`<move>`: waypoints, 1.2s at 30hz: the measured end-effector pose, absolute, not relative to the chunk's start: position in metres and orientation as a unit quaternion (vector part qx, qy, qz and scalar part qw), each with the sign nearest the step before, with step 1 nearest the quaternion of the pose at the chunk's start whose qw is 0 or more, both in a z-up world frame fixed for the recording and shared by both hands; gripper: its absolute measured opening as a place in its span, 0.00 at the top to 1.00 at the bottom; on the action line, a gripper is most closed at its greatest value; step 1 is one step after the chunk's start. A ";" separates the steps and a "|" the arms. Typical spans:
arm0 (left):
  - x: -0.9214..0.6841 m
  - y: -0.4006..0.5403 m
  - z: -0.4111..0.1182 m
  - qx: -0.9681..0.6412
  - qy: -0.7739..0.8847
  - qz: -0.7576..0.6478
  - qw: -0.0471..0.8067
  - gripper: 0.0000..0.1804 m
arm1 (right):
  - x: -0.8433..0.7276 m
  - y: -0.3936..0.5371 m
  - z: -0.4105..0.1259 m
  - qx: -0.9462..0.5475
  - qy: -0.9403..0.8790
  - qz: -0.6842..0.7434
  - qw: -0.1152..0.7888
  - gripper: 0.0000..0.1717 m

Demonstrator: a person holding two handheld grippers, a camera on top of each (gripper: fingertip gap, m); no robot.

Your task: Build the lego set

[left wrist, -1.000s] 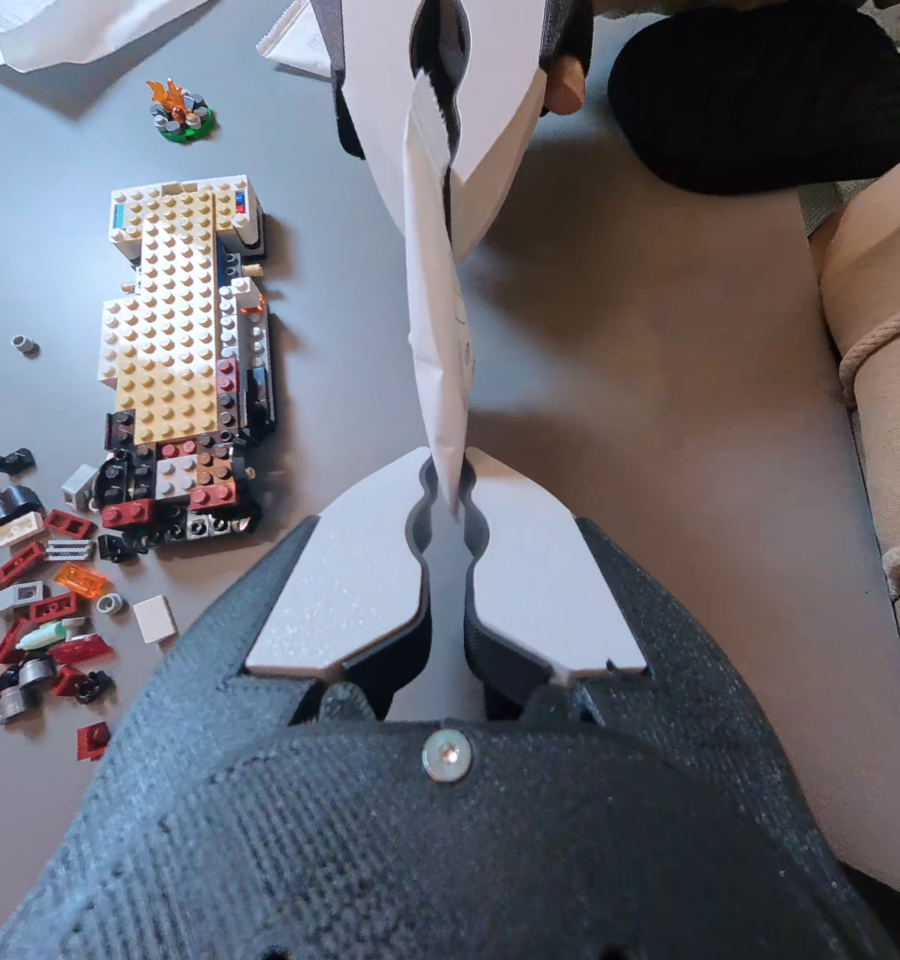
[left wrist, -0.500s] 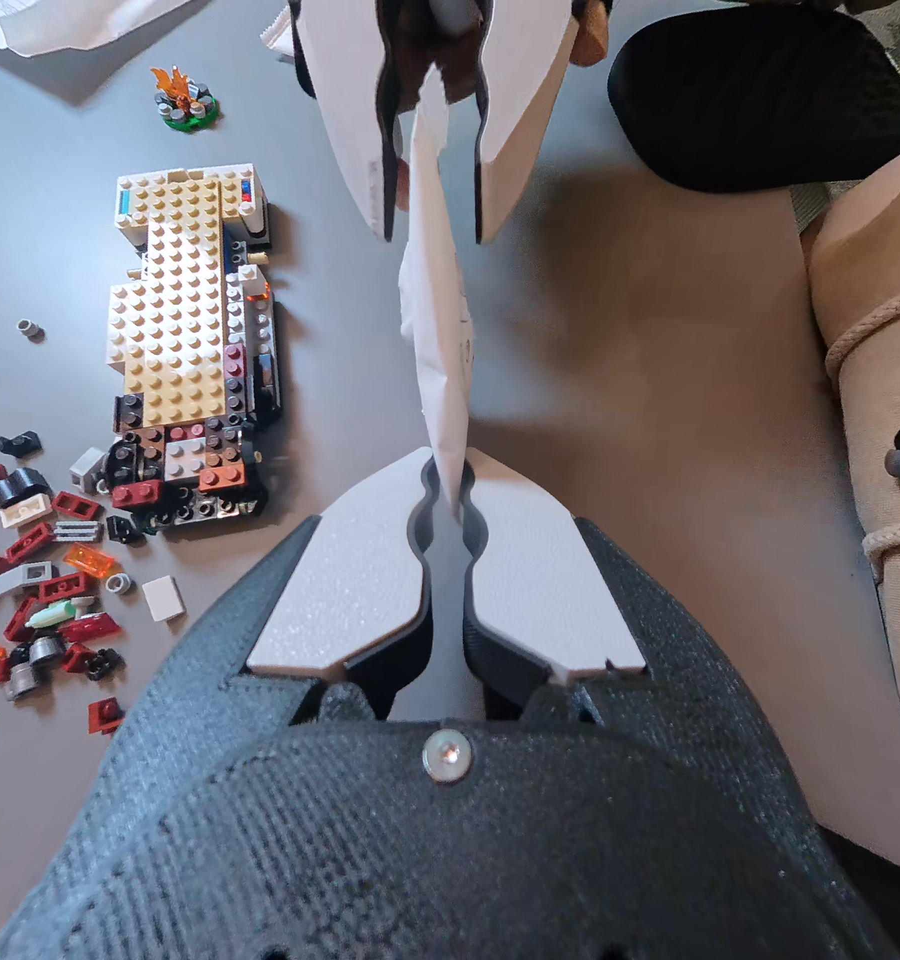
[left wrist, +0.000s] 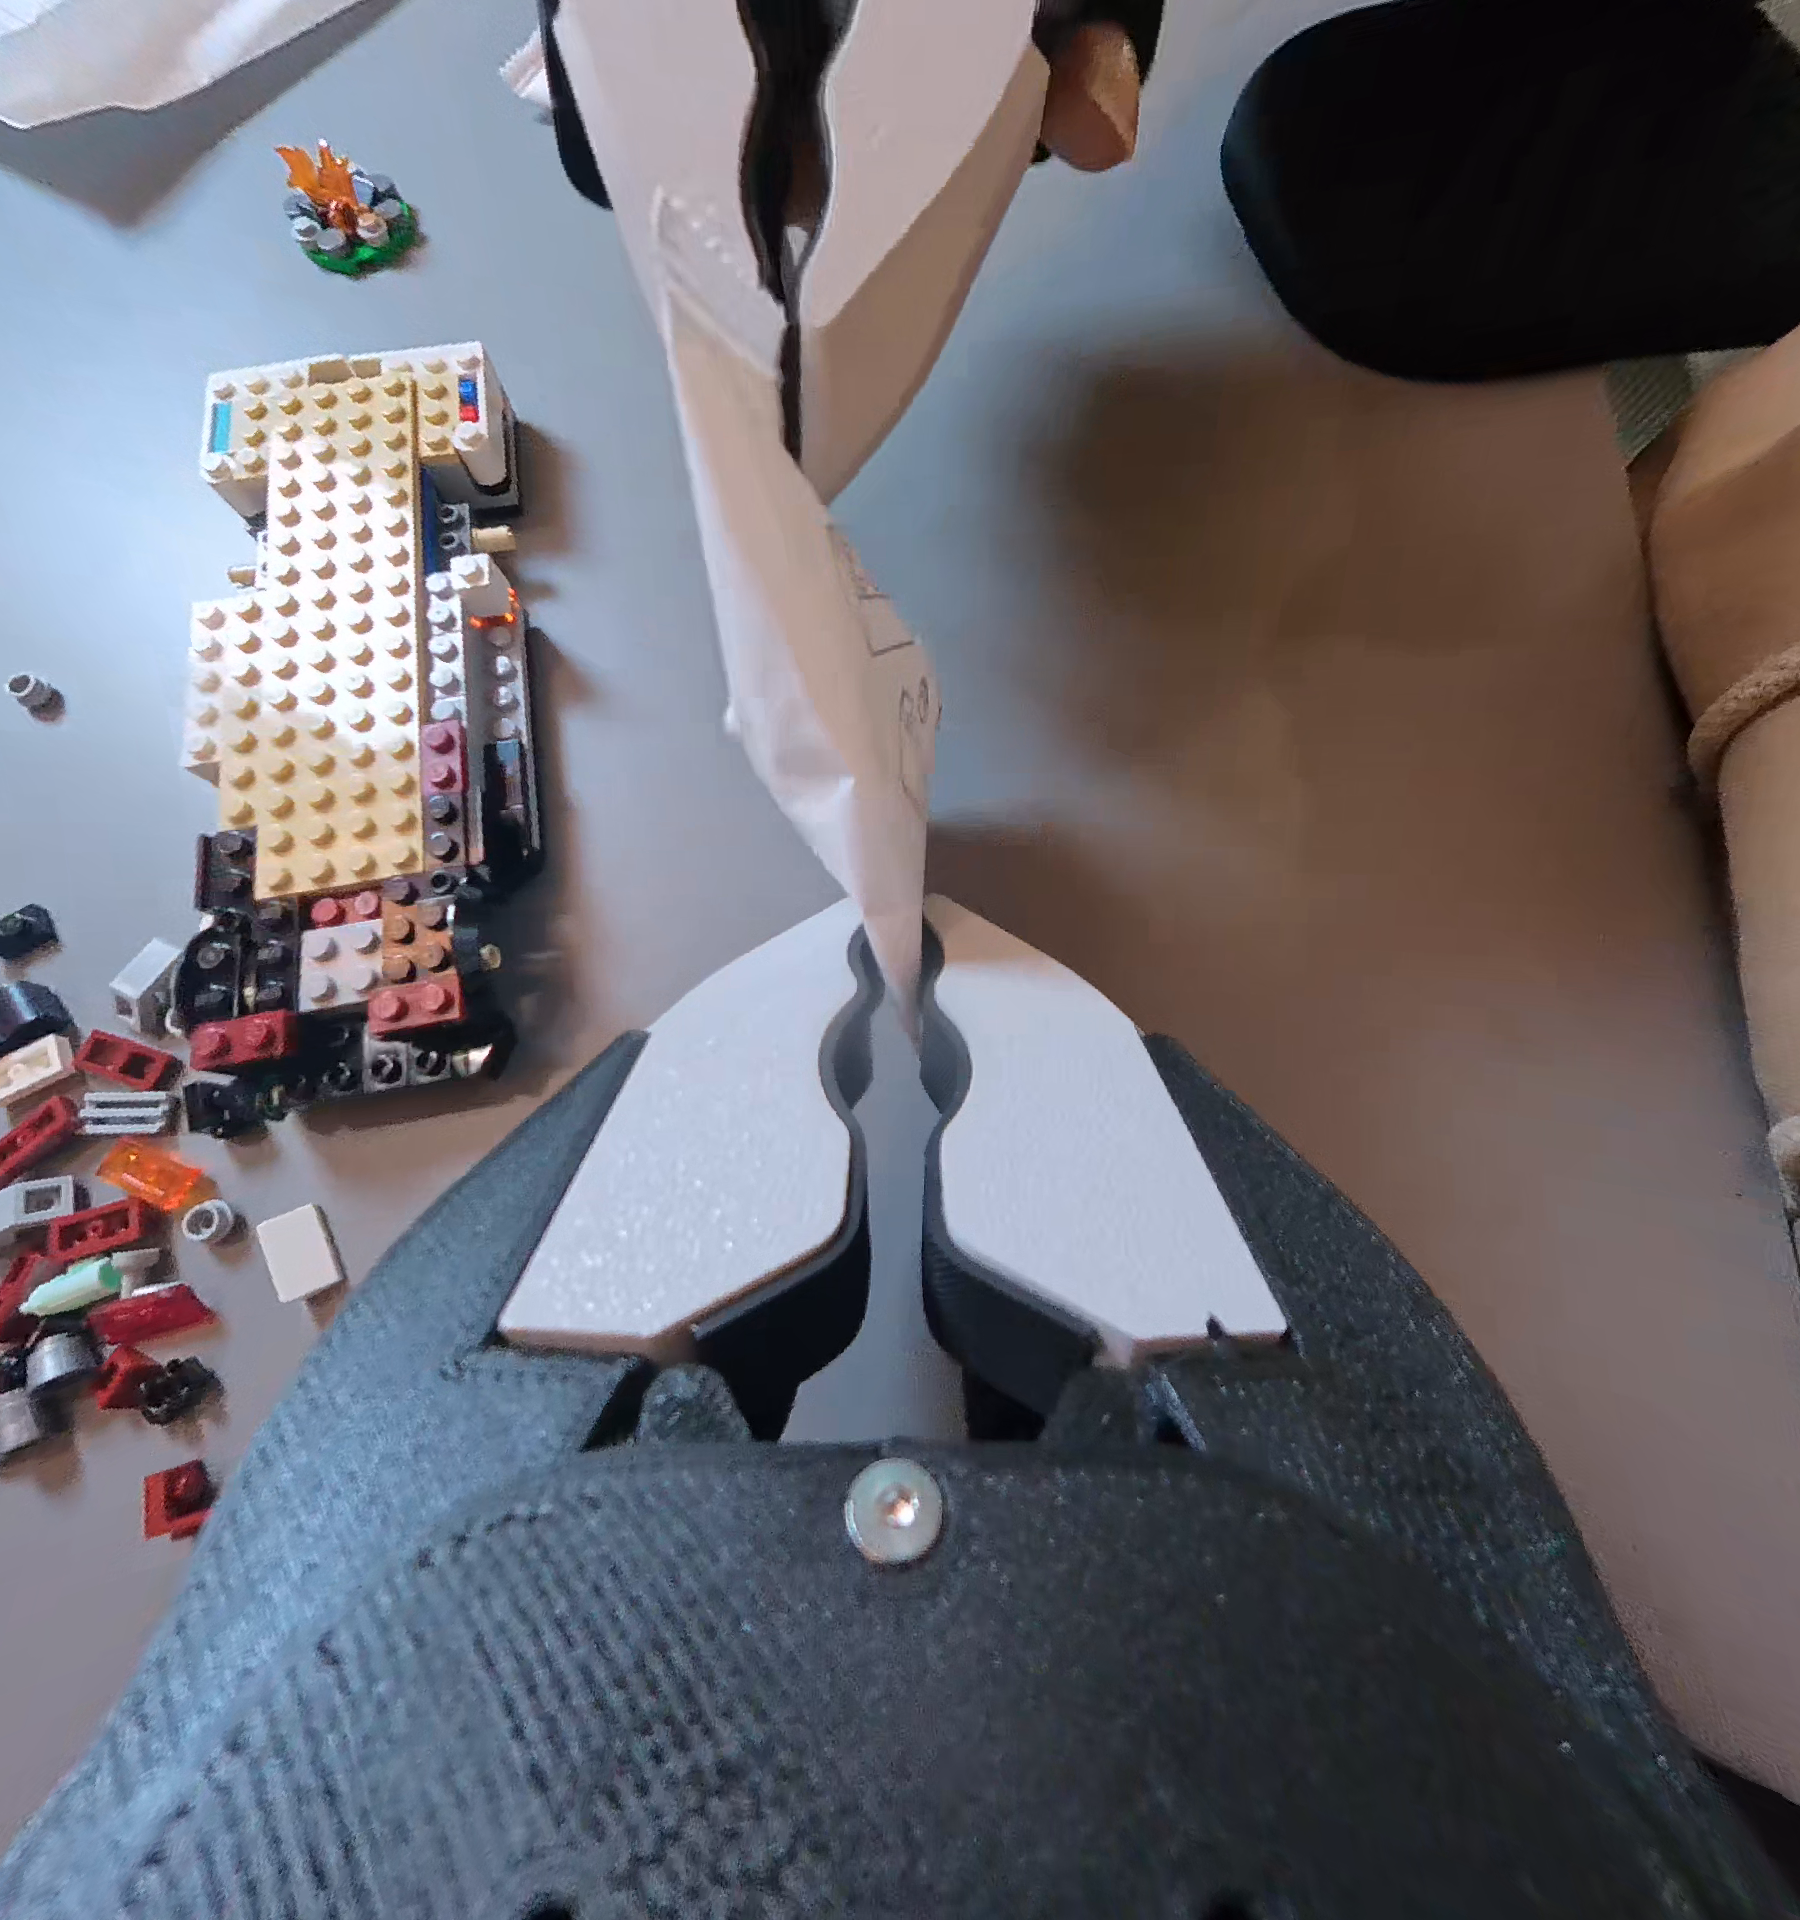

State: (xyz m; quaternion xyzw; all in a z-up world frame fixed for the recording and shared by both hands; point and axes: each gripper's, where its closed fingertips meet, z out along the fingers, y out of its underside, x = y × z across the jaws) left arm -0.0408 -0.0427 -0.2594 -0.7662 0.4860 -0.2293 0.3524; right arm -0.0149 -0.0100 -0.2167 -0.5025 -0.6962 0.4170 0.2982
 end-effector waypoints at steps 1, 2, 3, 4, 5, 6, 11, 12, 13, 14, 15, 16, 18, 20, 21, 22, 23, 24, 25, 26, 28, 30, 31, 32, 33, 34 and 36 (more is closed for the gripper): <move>-0.040 -0.042 -0.257 -0.766 0.482 -0.234 0.356 0.98 | -0.015 -0.011 -0.217 -0.502 -0.695 0.421 0.296 1.00; -0.041 -0.040 -0.254 -0.767 0.474 -0.235 0.363 0.98 | -0.014 -0.012 -0.217 -0.500 -0.696 0.423 0.295 1.00; -0.044 -0.038 -0.252 -0.768 0.469 -0.233 0.369 0.98 | -0.013 -0.012 -0.217 -0.500 -0.695 0.424 0.296 1.00; -0.045 -0.038 -0.250 -0.768 0.466 -0.235 0.372 0.98 | -0.012 -0.012 -0.217 -0.501 -0.694 0.424 0.295 1.00; -0.046 -0.038 -0.249 -0.768 0.462 -0.240 0.373 0.98 | -0.011 -0.012 -0.218 -0.502 -0.693 0.425 0.294 1.00; -0.046 -0.039 -0.249 -0.768 0.461 -0.243 0.372 0.98 | -0.010 -0.011 -0.219 -0.503 -0.693 0.425 0.293 1.00; -0.046 -0.041 -0.252 -0.767 0.465 -0.247 0.368 0.98 | -0.008 -0.012 -0.221 -0.507 -0.694 0.421 0.290 1.00; -0.046 -0.041 -0.253 -0.766 0.464 -0.250 0.367 0.98 | -0.009 -0.012 -0.221 -0.506 -0.696 0.418 0.290 1.00; -0.045 -0.042 -0.253 -0.766 0.464 -0.252 0.368 0.98 | -0.010 -0.012 -0.220 -0.504 -0.701 0.413 0.290 1.00; -0.045 -0.042 -0.254 -0.765 0.464 -0.253 0.367 0.98 | -0.010 -0.013 -0.218 -0.502 -0.707 0.406 0.288 1.00; -0.045 -0.043 -0.255 -0.765 0.466 -0.253 0.366 0.98 | -0.011 -0.013 -0.217 -0.499 -0.715 0.398 0.285 1.00; -0.045 -0.044 -0.256 -0.764 0.467 -0.253 0.367 0.97 | -0.011 -0.014 -0.215 -0.497 -0.722 0.390 0.280 1.00; -0.046 -0.045 -0.254 -0.761 0.469 -0.254 0.369 0.97 | -0.013 -0.013 -0.212 -0.497 -0.732 0.378 0.273 1.00; -0.049 -0.047 -0.256 -0.764 0.472 -0.251 0.360 0.94 | -0.014 -0.014 -0.212 -0.499 -0.745 0.362 0.255 1.00; -0.051 -0.050 -0.258 -0.766 0.476 -0.253 0.349 0.91 | -0.015 -0.014 -0.212 -0.499 -0.754 0.348 0.247 1.00; -0.054 -0.052 -0.259 -0.767 0.479 -0.252 0.345 0.89 | -0.016 -0.014 -0.212 -0.497 -0.764 0.334 0.239 1.00; -0.056 -0.054 -0.259 -0.766 0.480 -0.253 0.343 0.86 | -0.017 -0.016 -0.212 -0.495 -0.775 0.320 0.228 1.00; -0.058 -0.056 -0.257 -0.766 0.481 -0.255 0.344 0.84 | -0.019 -0.016 -0.212 -0.495 -0.784 0.303 0.221 1.00; -0.060 -0.055 -0.252 -0.764 0.477 -0.253 0.353 0.82 | -0.021 -0.016 -0.211 -0.494 -0.793 0.287 0.212 1.00; -0.061 -0.055 -0.246 -0.760 0.472 -0.255 0.366 0.82 | -0.023 -0.019 -0.211 -0.489 -0.803 0.275 0.201 1.00; -0.061 -0.052 -0.231 -0.752 0.457 -0.262 0.397 0.83 | -0.030 -0.024 -0.208 -0.480 -0.821 0.252 0.182 1.00; -0.056 -0.052 -0.217 -0.739 0.450 -0.275 0.419 0.84 | -0.038 -0.031 -0.206 -0.470 -0.836 0.230 0.162 1.00; -0.054 -0.053 -0.214 -0.733 0.453 -0.274 0.426 0.86 | -0.043 -0.034 -0.205 -0.467 -0.842 0.223 0.154 1.00; -0.054 -0.052 -0.212 -0.729 0.455 -0.265 0.436 0.89 | -0.047 -0.036 -0.205 -0.464 -0.847 0.214 0.144 1.00; -0.055 -0.051 -0.213 -0.728 0.457 -0.255 0.444 0.93 | -0.051 -0.038 -0.206 -0.462 -0.852 0.205 0.137 1.00; -0.057 -0.051 -0.214 -0.726 0.458 -0.251 0.448 0.94 | -0.054 -0.038 -0.206 -0.459 -0.856 0.196 0.134 1.00; -0.062 -0.050 -0.213 -0.719 0.447 -0.260 0.465 0.96 | -0.061 -0.039 -0.204 -0.452 -0.860 0.194 0.134 1.00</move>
